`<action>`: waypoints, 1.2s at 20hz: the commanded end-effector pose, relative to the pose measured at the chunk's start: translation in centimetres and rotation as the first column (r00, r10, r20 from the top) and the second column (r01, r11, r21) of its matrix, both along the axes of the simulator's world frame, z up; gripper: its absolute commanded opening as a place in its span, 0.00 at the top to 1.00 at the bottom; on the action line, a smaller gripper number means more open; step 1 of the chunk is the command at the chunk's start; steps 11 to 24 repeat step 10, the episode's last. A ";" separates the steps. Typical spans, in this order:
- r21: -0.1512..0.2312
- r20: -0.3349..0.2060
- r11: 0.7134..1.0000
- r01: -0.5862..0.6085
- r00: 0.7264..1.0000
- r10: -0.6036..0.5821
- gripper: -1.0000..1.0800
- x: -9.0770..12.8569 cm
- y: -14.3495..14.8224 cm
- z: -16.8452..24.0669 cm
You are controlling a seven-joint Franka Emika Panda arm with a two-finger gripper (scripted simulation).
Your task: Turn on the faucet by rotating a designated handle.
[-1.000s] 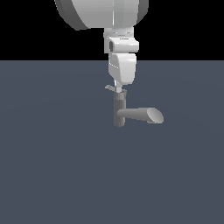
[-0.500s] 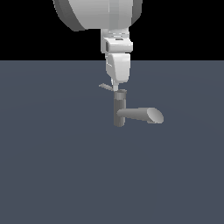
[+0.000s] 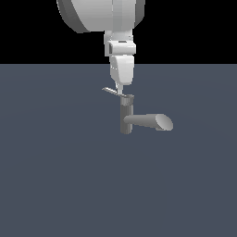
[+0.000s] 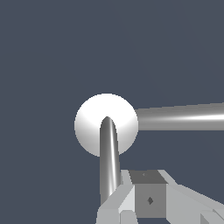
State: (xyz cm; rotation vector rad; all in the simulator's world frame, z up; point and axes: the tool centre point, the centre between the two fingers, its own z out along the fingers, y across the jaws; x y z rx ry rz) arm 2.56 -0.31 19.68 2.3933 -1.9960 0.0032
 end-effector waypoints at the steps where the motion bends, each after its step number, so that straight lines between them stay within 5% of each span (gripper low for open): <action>1: 0.016 0.023 0.999 -0.051 0.998 0.051 1.00 2.0 3.8 -1.0; 9: 0.020 0.015 0.997 -0.072 0.997 0.072 1.00 3.9 5.9 -1.4; 24: 0.020 0.015 0.997 -0.072 0.997 0.072 1.00 3.9 5.9 -1.4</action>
